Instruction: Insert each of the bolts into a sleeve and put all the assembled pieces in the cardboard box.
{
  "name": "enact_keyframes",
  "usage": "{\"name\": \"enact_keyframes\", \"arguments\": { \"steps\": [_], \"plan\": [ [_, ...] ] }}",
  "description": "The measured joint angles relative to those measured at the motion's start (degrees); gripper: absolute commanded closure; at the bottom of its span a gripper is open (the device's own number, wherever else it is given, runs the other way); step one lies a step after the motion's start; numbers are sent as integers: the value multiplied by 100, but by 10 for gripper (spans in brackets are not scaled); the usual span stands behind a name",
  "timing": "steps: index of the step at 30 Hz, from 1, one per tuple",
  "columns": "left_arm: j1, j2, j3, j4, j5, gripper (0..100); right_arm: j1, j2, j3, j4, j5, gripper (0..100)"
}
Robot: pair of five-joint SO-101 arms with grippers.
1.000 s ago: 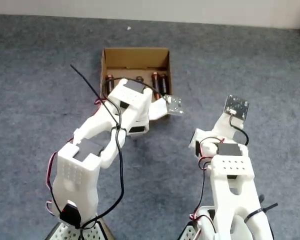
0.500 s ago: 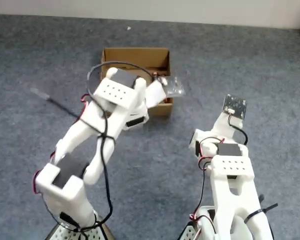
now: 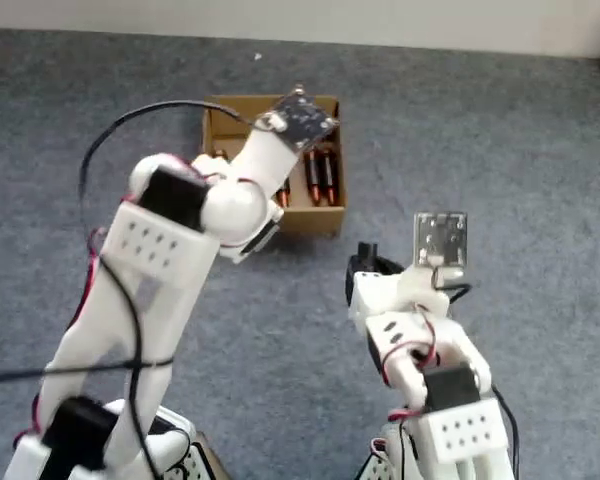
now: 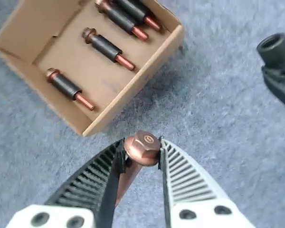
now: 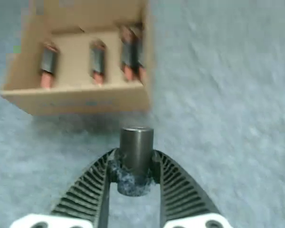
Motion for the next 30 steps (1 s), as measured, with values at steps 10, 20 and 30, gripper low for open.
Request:
{"name": "enact_keyframes", "arguments": {
  "steps": [10,20,30],
  "plan": [
    [0,-2163,1178,-923,1029,994,-967,-1143,712,-958,853,995],
    [0,-3358,1459,-1732,2040,994,-1864,-1266,1820,-2892,1037,995],
    [642,-3525,1459,-1925,3411,994,-2321,-1275,2382,-4905,1037,995]
  ]
}}
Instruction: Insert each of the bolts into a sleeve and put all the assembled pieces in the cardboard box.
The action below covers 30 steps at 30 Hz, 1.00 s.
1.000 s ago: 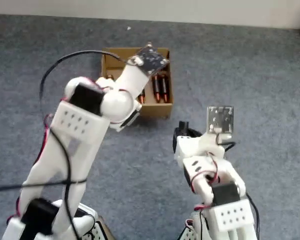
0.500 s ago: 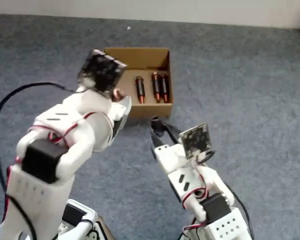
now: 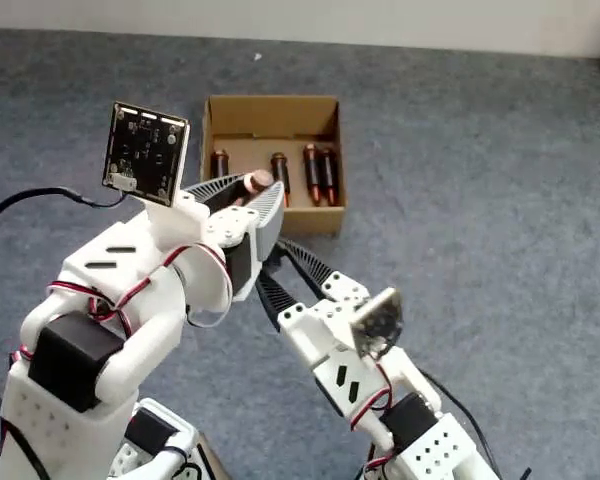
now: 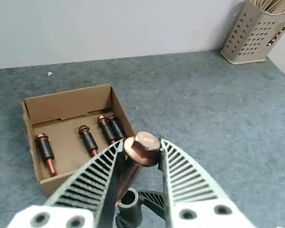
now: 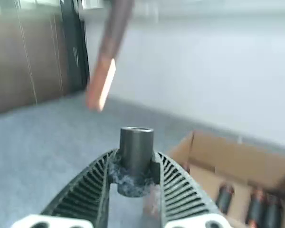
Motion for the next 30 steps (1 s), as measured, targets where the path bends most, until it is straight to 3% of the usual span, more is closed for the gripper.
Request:
{"name": "enact_keyframes", "arguments": {
  "steps": [6,18,25,30],
  "plan": [
    [88,-97,299,-299,352,994,-26,0,0,-404,0,995],
    [105,-1547,2154,-2215,431,993,-229,0,0,-413,0,995],
    [114,-1881,2259,-2365,440,993,-246,0,0,-413,0,995],
    [484,-1890,2295,-2365,325,993,-246,0,0,-413,0,995]
  ]
}}
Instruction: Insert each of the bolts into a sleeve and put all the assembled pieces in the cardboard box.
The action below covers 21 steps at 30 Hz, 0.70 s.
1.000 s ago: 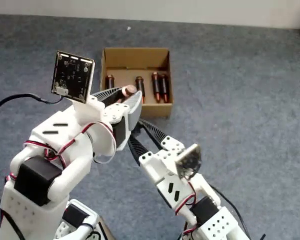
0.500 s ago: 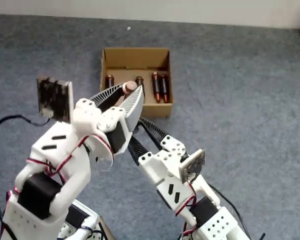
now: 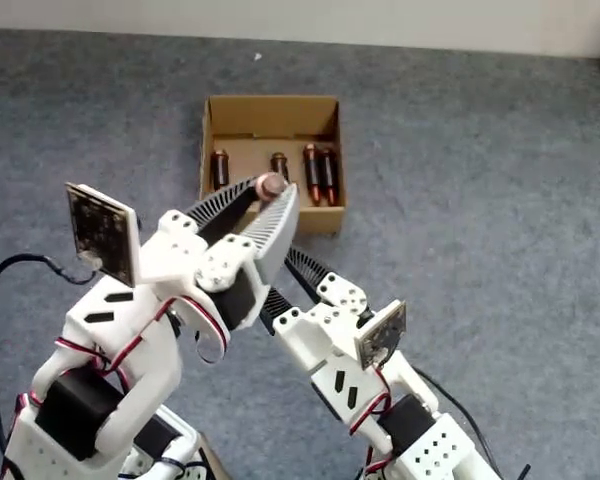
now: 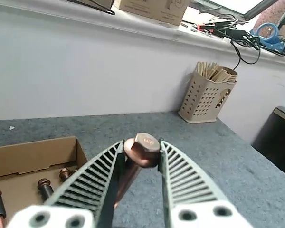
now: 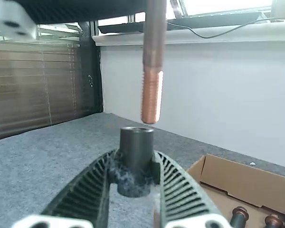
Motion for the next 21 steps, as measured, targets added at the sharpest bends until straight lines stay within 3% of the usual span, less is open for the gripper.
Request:
{"name": "enact_keyframes", "arguments": {
  "steps": [21],
  "plan": [
    [185,-79,114,229,-114,993,97,18,0,-9,18,995]
  ]
}}
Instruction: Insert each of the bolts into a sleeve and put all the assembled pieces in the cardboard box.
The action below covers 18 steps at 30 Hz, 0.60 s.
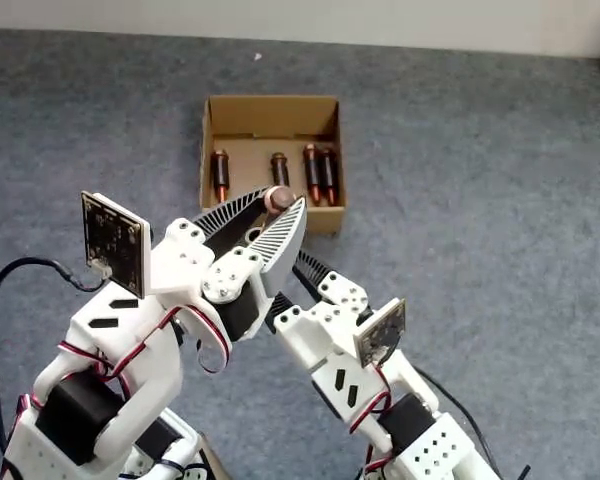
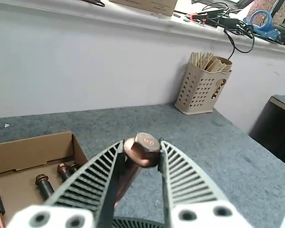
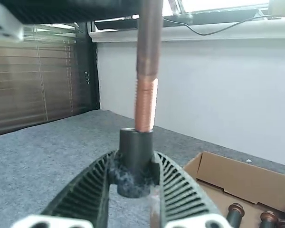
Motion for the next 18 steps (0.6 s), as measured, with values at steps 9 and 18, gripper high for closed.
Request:
{"name": "enact_keyframes", "arguments": {
  "steps": [9,18],
  "plan": [
    [-123,0,0,18,26,993,0,0,0,0,0,995],
    [-132,-9,-9,132,18,993,0,0,0,0,0,995]
  ]
}}
